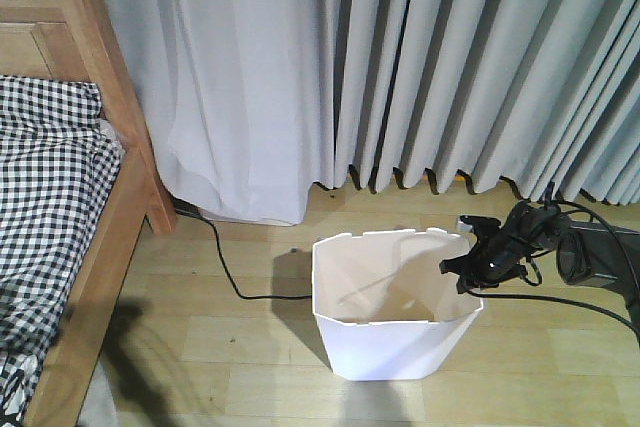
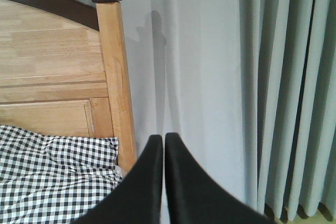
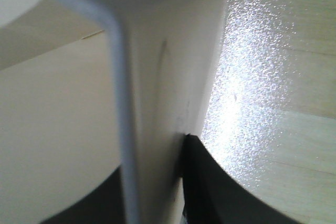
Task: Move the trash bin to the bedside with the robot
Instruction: 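Open the right gripper and lift it away from the bin rim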
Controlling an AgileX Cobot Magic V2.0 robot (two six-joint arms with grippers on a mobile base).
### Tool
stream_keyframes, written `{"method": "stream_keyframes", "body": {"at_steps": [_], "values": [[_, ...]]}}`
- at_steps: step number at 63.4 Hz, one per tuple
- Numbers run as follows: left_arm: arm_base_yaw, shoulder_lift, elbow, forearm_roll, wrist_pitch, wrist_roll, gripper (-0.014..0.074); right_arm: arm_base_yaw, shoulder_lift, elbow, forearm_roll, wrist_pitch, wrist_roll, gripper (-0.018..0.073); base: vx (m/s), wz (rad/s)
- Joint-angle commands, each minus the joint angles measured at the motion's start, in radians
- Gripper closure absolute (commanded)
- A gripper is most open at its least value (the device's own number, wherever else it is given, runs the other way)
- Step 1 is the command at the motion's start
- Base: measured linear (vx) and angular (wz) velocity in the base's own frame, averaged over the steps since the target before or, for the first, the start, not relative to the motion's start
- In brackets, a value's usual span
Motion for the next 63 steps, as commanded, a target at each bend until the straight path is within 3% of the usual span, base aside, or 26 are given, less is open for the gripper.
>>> {"method": "stream_keyframes", "body": {"at_steps": [1,32,41,52,63], "values": [[-0.006,-0.015,0.012,-0.009,-0.074,-0.014,0.0603,-0.002,0.045,-0.025,0.068,0.031,-0.012,0.0423,0.0,0.0],[-0.006,-0.015,0.012,-0.009,-0.074,-0.014,0.0603,-0.002,0.045,-0.025,0.004,0.031,0.036,0.0133,0.0,0.0],[-0.006,-0.015,0.012,-0.009,-0.074,-0.014,0.0603,-0.003,0.044,-0.026,-0.073,0.033,0.083,0.006,0.0,0.0],[-0.006,-0.015,0.012,-0.009,-0.074,-0.014,0.0603,-0.004,0.043,-0.063,-0.273,0.063,0.246,0.0017,0.0,0.0],[-0.006,-0.015,0.012,-0.009,-0.074,-0.014,0.0603,-0.004,0.043,-0.071,-0.309,0.047,0.271,0.0019,0.0,0.0]]}}
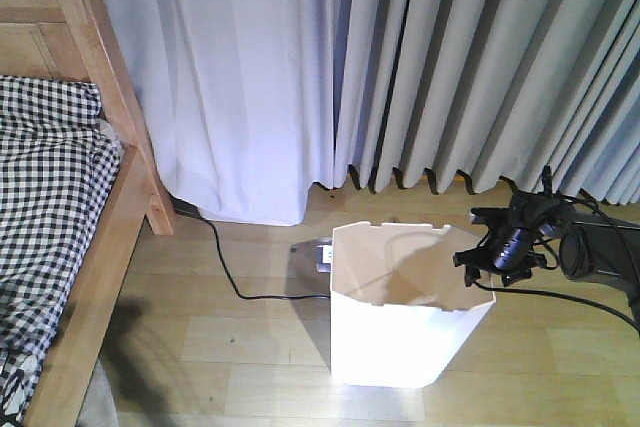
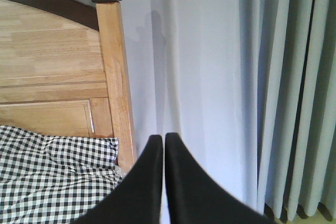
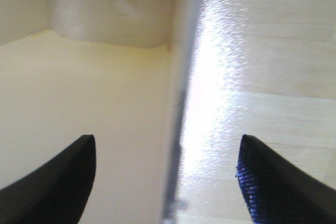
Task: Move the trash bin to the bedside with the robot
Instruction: 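Open the right gripper and lift it away from the bin rim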
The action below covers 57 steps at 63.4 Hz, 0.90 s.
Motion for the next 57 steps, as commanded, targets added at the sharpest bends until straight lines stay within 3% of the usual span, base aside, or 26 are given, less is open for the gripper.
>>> {"method": "stream_keyframes", "body": {"at_steps": [1,18,29,57], "values": [[-0.006,-0.015,0.012,-0.009,-0.074,-0.014,0.0603,-0.004,0.062,-0.022,-0.018,0.0,0.01,0.0019,0.0,0.0],[-0.006,-0.015,0.012,-0.009,-0.074,-0.014,0.0603,-0.004,0.027,-0.017,-0.008,0.035,0.031,0.0019,0.0,0.0],[-0.006,-0.015,0.012,-0.009,-0.074,-0.014,0.0603,-0.001,-0.079,0.124,0.038,-0.041,0.031,0.0019,0.0,-0.01],[-0.006,-0.015,0.012,-0.009,-0.074,-0.014,0.0603,-0.001,-0.726,0.97,0.054,-0.684,0.005,0.0019,0.0,0.0]]}}
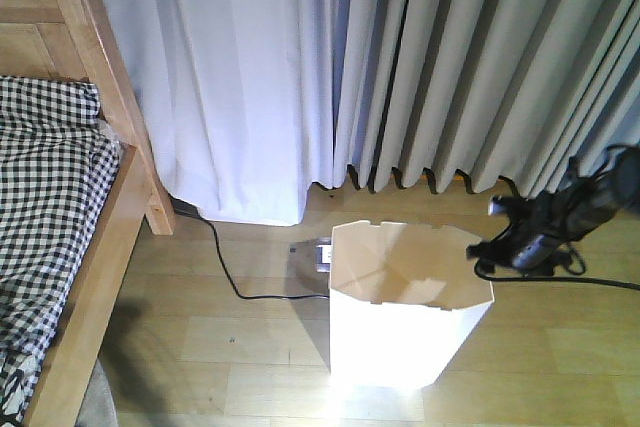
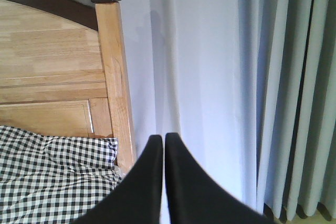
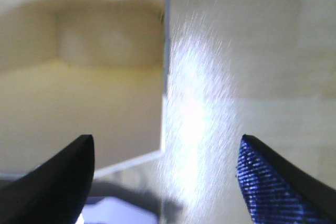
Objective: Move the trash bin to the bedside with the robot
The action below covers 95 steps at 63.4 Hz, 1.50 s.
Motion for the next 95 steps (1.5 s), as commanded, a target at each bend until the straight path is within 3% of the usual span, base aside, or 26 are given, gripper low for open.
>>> {"method": "stream_keyframes", "body": {"at_steps": [1,10,19,36,72,85,95], "values": [[-0.006,-0.015,0.012,-0.009,-0.074,-0.014,0.0603,-0.002,-0.219,0.139,-0.002,-0.142,-0.008,0.0019,0.0,0.0],[-0.006,-0.015,0.012,-0.009,-0.074,-0.014,0.0603,-0.002,-0.449,0.332,-0.011,-0.257,-0.009,0.0019,0.0,0.0],[-0.006,-0.015,0.012,-0.009,-0.074,-0.014,0.0603,-0.002,-0.684,0.475,-0.01,-0.277,-0.047,0.0019,0.0,0.0],[-0.006,-0.015,0.012,-0.009,-0.074,-0.014,0.0603,-0.002,-1.15,0.622,-0.01,-0.19,-0.083,0.0019,0.0,0.0],[-0.006,-0.015,0.012,-0.009,-0.074,-0.014,0.0603,-0.002,-1.902,0.636,0.002,0.14,-0.078,0.0019,0.0,0.0],[-0.006,-0.015,0.012,-0.009,-0.074,-0.014,0.0603,0.002,-2.148,0.835,0.012,0.093,-0.04,0.0019,0.0,0.0],[-0.006,-0.015,0.012,-0.009,-0.074,-0.014,0.0603,0.085,-2.306,0.975,0.011,0.085,-0.024,0.0019,0.0,0.0]]}}
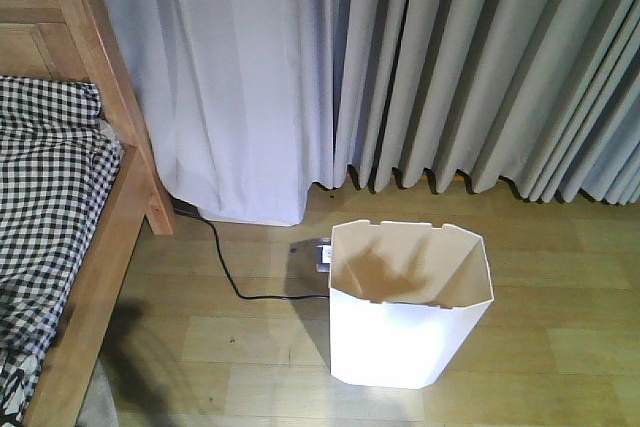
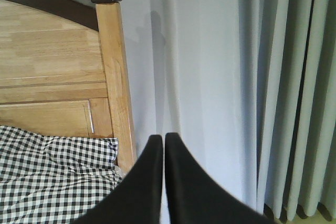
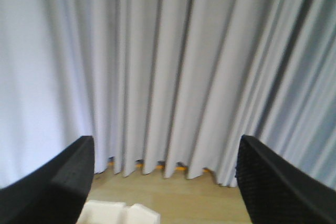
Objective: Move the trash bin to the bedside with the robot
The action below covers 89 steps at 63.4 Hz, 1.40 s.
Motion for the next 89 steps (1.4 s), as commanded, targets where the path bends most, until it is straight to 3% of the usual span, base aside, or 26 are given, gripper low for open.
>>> {"method": "stream_keyframes", "body": {"at_steps": [1,18,29,45,52,68,89], "values": [[-0.006,-0.015,0.012,-0.009,-0.074,-0.014,0.0603,0.041,-0.076,0.026,0.004,-0.085,0.005,0.0019,0.0,0.0],[-0.006,-0.015,0.012,-0.009,-0.074,-0.014,0.0603,0.138,-0.259,0.039,0.012,-0.027,0.006,0.0019,0.0,0.0],[-0.006,-0.015,0.012,-0.009,-0.074,-0.014,0.0603,0.143,-0.26,0.099,-0.011,-0.126,0.003,0.0019,0.0,0.0],[-0.006,-0.015,0.012,-0.009,-0.074,-0.014,0.0603,0.143,-0.26,0.132,-0.042,-0.141,-0.005,0.0036,0.0,0.0],[-0.006,-0.015,0.012,-0.009,-0.074,-0.014,0.0603,0.143,-0.26,0.132,-0.068,-0.141,-0.005,0.0141,0.0,0.0],[-0.006,-0.015,0.012,-0.009,-0.074,-0.014,0.0603,0.143,-0.26,0.132,-0.068,-0.105,-0.005,0.0566,0.0,0.0],[-0.006,-0.015,0.012,-0.009,-0.074,-0.014,0.0603,0.143,-0.26,0.132,-0.061,-0.118,-0.003,0.0568,0.0,0.0]]}}
